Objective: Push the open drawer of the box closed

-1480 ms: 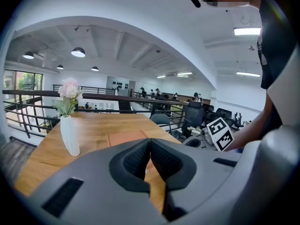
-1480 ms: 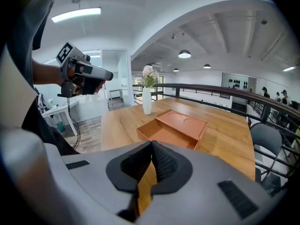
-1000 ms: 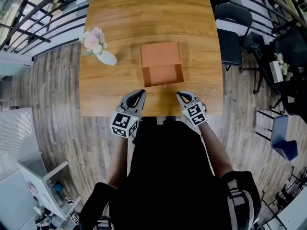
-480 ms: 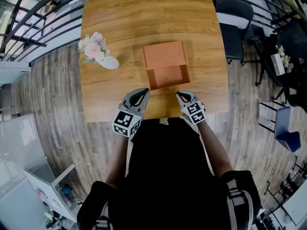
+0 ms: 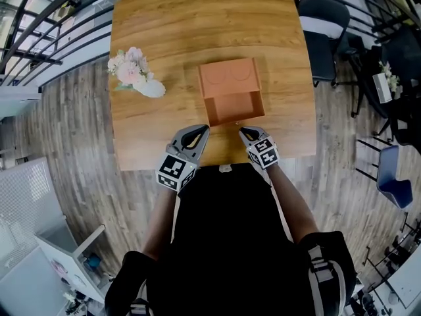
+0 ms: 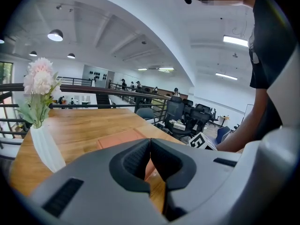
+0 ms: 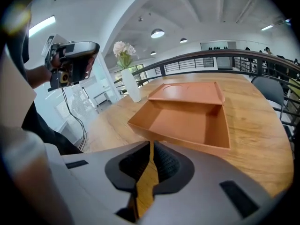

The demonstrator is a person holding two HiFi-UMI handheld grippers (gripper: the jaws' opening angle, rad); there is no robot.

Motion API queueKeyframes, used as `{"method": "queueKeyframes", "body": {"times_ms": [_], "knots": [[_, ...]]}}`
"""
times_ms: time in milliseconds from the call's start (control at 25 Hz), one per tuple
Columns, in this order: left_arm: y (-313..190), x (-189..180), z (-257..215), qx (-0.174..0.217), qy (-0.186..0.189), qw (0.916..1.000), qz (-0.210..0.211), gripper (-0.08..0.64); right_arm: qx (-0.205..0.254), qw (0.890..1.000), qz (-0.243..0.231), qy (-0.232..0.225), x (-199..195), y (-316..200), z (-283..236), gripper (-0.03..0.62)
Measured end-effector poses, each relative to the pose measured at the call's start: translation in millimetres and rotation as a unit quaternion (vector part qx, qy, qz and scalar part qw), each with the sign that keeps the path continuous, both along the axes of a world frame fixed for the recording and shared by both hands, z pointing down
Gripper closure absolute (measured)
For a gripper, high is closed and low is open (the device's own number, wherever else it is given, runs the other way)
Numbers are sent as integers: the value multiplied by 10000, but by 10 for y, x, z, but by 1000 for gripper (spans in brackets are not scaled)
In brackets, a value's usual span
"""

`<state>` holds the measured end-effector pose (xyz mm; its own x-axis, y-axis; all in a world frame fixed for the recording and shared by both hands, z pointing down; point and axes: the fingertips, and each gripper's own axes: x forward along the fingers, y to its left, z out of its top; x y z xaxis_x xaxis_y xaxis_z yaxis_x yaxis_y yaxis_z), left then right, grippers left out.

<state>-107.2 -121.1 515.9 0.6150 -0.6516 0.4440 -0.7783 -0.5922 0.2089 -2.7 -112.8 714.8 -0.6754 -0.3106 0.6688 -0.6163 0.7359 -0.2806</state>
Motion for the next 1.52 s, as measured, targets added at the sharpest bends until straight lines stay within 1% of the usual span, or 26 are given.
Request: {"method": "queueKeyframes", "body": {"times_ms": [240,560,1000,1240,1360,1520], "knots": [[-47,-61,-15,-45,151,9998,-91,537,-80,9996,137,250,-4,-116,194,551],[-40,-95,-17,-53,133,9998,-151,537,-221,9983,238,474,23,-166,377,509],[-74,-181,8,-55,84,9996,-271,537,-616,9963,470,360,-63,-237,564,505],[-57,-232,17,-72,69,9994,-325,537,-807,9949,590,166,-72,-235,579,509],[-35,-251,44,-135,15,9995,-281,537,-808,9950,550,198,-73,-234,575,511],[-71,-252,2,-101,40,9996,-268,537,-789,9950,597,154,-84,-237,522,511]]}}
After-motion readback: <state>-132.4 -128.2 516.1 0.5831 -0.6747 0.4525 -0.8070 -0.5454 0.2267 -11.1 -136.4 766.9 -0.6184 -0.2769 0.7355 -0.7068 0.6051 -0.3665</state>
